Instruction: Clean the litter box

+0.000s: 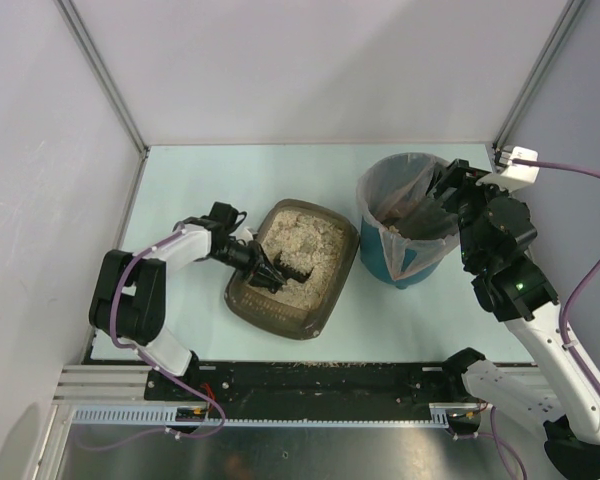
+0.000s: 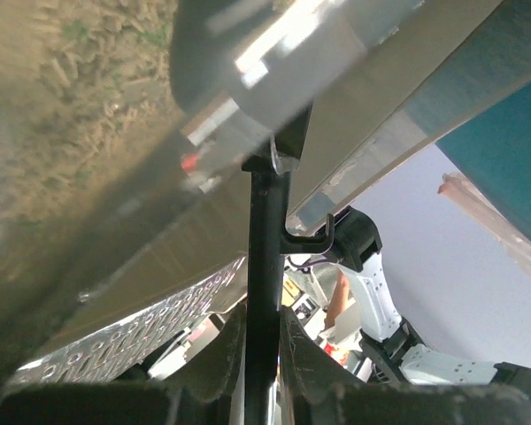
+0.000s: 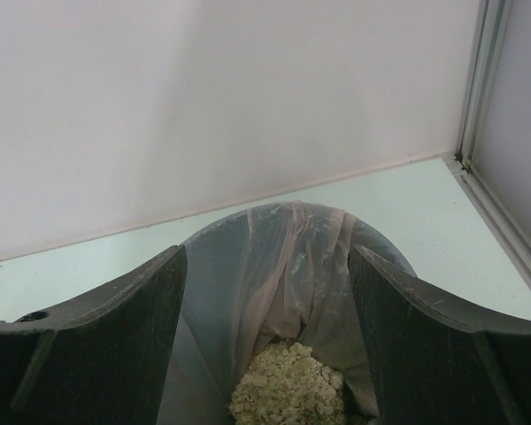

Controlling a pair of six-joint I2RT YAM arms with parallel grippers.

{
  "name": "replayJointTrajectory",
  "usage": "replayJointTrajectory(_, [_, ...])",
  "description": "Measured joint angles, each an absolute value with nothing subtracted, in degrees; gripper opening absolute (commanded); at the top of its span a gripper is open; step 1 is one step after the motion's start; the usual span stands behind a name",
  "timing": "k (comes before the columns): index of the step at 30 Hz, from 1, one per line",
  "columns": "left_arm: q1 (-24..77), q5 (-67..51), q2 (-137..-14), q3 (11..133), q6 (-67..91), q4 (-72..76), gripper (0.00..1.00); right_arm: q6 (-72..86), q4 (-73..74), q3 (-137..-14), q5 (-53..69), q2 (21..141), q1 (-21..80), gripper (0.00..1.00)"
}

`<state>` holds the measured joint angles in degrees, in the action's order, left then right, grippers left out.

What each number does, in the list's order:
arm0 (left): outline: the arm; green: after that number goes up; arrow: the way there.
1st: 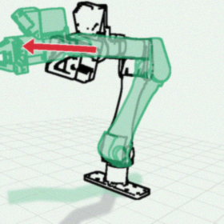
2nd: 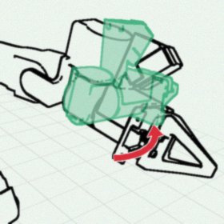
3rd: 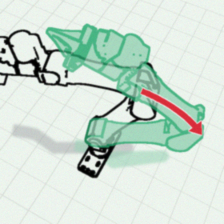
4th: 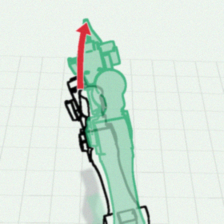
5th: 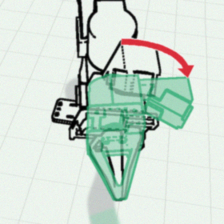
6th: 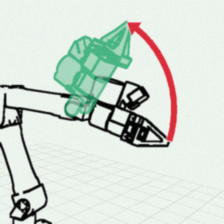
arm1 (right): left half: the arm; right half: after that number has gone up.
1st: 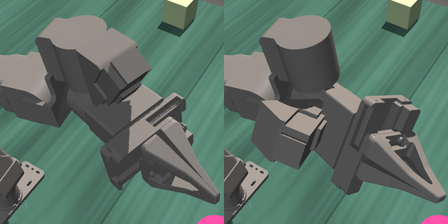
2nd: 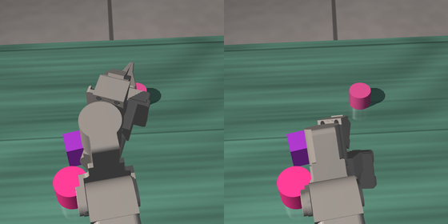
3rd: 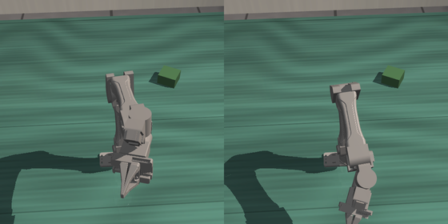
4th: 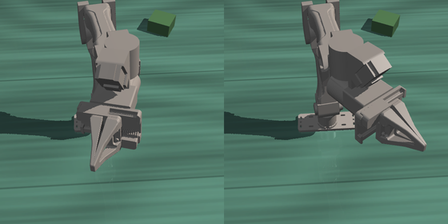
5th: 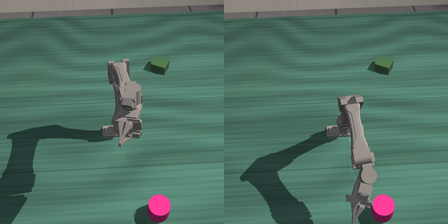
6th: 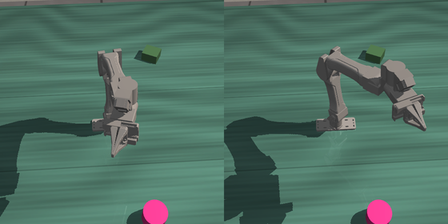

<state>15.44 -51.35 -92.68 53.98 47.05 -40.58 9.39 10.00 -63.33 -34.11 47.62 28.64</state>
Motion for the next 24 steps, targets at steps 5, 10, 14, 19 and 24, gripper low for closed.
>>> replayJointTrajectory(5, [15.70,-51.09,-92.68,53.98,46.04,-38.79,0.00,9.41,9.98,-63.33,-33.93,47.59,28.64,0.78])
replayJointTrajectory(10, [16.03,-50.98,-92.68,53.80,44.88,-36.14,0.00,9.43,9.93,-63.33,-33.65,47.59,28.64,0.77])
replayJointTrajectory(14, [16.12,-50.74,-91.92,52.38,43.86,-33.71,0.00,9.41,9.58,-63.33,-33.54,47.59,28.64,0.77])
replayJointTrajectory(19, [16.56,-50.13,-89.89,49.93,42.87,-30.24,0.00,9.41,9.06,-63.33,-33.52,47.62,28.71,0.77])
replayJointTrajectory(24, [17.26,-50.11,-88.14,47.24,42.37,-26.57,0.00,9.43,8.38,-63.33,-33.23,47.70,28.93,0.77])
